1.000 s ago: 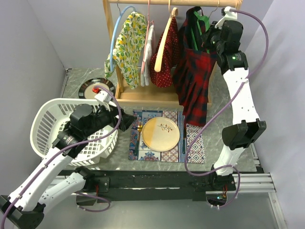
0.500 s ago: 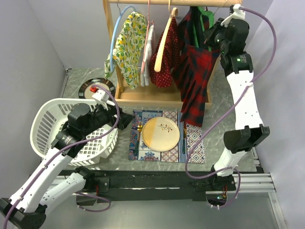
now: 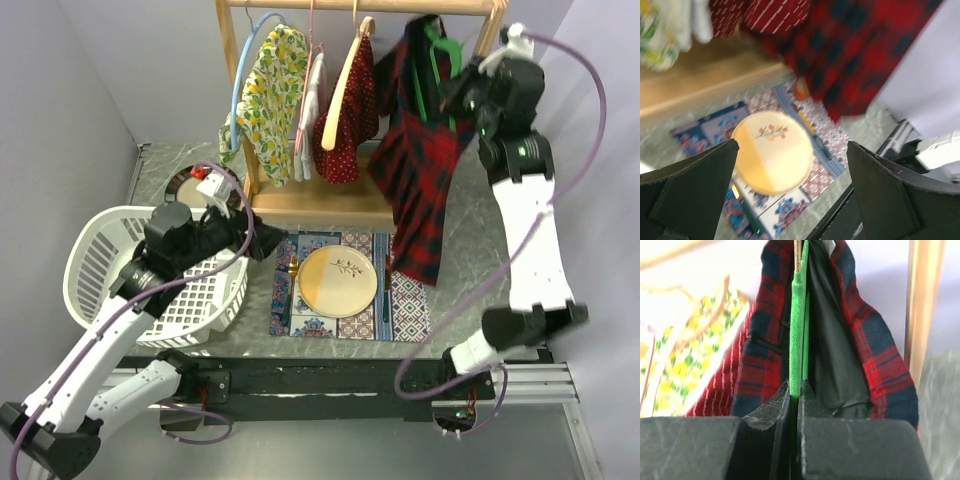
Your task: Remove the skirt from the hanger
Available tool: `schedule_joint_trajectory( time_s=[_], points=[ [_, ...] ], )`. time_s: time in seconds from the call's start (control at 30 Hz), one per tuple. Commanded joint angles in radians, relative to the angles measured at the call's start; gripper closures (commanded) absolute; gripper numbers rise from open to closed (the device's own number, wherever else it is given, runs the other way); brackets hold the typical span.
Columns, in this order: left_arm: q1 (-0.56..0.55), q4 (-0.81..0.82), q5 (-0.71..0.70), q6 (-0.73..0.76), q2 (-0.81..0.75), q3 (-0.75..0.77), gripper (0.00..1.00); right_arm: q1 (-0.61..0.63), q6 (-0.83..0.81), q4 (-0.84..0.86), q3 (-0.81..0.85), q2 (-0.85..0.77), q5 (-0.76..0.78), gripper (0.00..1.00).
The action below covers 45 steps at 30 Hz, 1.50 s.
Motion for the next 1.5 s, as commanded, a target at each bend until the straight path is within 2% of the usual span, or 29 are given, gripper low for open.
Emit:
schedule_joint_trajectory(
  time_s=[0.0,0.1,0.17,0.3,0.47,0.5,0.7,0.87,1.23,1.27,1.3,1.33,1.4,1.43,1.47],
  points=[
    [0.002,0.075,0.131,-0.039,0.056,0.124,0.03,0.021,0.134,0.106,-0.184,-0.263,0.029,1.0],
    [-0.03,0.202,0.161,-0.102,0.067,0.115,0.03,0.022,0.202,0.068,-0.3,-0.363,0.038,1.0],
    [-0.071,0.248,0.124,-0.119,0.079,0.12,0.03,0.028,0.24,0.054,-0.374,-0.428,0.038,1.0],
    [-0.258,0.297,0.03,-0.093,0.16,0.152,0.03,0.079,0.351,0.045,-0.442,-0.504,0.099,1.0],
    [-0.49,0.316,-0.245,0.007,0.248,0.227,0.03,0.136,0.424,0.028,-0.478,-0.558,0.181,1.0],
    [-0.556,0.314,-0.275,0.022,0.286,0.245,0.03,0.139,0.443,0.031,-0.48,-0.564,0.186,1.0],
    [-0.732,0.352,-0.411,0.117,0.405,0.346,0.03,0.145,0.475,0.03,-0.44,-0.565,0.215,1.0],
    [-0.799,0.303,-0.526,0.172,0.521,0.443,0.03,0.147,0.489,0.045,-0.443,-0.564,0.213,1.0],
    [-0.845,0.357,-0.635,0.225,0.679,0.42,0.02,0.147,0.507,0.066,-0.471,-0.588,0.242,1.0],
    [-0.846,0.358,-0.632,0.228,0.683,0.414,0.09,0.147,0.506,0.065,-0.468,-0.59,0.245,1.0],
    [-0.848,0.351,-0.628,0.225,0.683,0.413,0.2,0.147,0.501,0.066,-0.463,-0.59,0.245,1.0],
    [-0.849,0.326,-0.629,0.211,0.682,0.411,0.46,0.147,0.498,0.065,-0.458,-0.593,0.253,1.0],
    [-0.857,0.313,-0.646,0.2,0.661,0.399,0.67,0.147,0.483,0.065,-0.434,-0.59,0.261,1.0],
    [-0.86,0.309,-0.648,0.196,0.648,0.376,0.82,0.147,0.477,0.059,-0.417,-0.581,0.268,1.0],
    [-0.865,0.303,-0.651,0.188,0.624,0.364,0.89,0.147,0.463,0.051,-0.371,-0.572,0.276,1.0]
  ],
)
